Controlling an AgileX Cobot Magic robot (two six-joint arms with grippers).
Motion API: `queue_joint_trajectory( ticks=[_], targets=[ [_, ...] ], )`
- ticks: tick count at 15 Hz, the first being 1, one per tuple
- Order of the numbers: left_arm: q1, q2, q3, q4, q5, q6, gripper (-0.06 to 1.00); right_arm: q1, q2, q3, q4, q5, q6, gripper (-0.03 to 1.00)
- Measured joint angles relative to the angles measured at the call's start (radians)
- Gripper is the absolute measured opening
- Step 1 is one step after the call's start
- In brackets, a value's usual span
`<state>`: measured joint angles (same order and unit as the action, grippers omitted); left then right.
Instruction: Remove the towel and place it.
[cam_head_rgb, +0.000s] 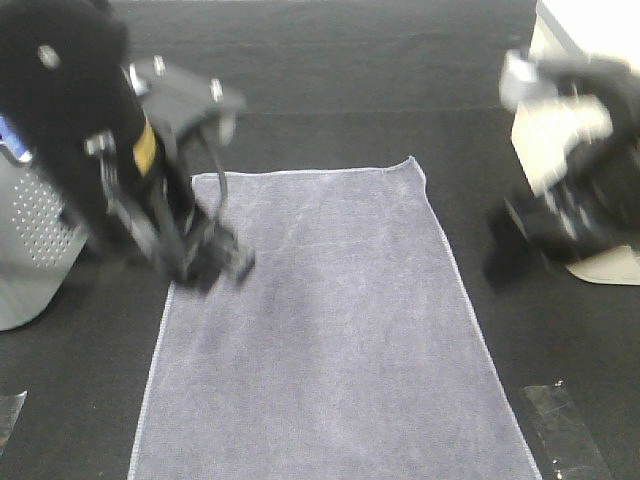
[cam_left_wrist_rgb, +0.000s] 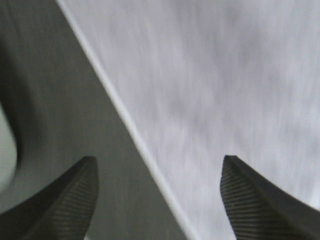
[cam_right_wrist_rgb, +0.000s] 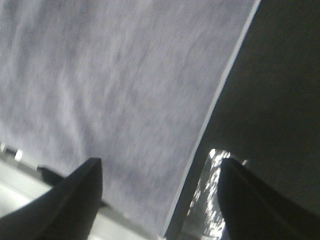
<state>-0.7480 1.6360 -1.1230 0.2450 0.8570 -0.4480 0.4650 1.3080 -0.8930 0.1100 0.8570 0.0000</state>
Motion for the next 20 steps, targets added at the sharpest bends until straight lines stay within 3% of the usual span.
queue_joint_trajectory(
  ticks=[3,6,13,16,18,20],
  targets=[
    [0.143,0.02,-0.047,-0.021,-0.195,0.029,0.65,0.0,0.147,-0.211,-0.055,0.026,0.022,0.68],
    [0.258,0.123,-0.195,-0.028,-0.202,0.064,0.65,0.0,0.322,-0.435,-0.091,0.039,0.029,0.68],
    [0.375,0.55,-0.748,-0.172,0.066,0.171,0.65,-0.028,0.727,-0.899,-0.165,0.162,0.064,0.68],
    [0.378,0.728,-0.991,-0.191,0.184,0.182,0.64,-0.115,0.884,-1.076,-0.116,0.21,0.053,0.68],
    [0.378,0.84,-1.169,-0.189,0.257,0.181,0.64,-0.143,0.935,-1.115,-0.083,0.218,0.023,0.68],
    [0.381,0.906,-1.258,-0.14,0.293,0.146,0.65,-0.145,0.953,-1.118,-0.059,0.224,0.0,0.68]
  ],
)
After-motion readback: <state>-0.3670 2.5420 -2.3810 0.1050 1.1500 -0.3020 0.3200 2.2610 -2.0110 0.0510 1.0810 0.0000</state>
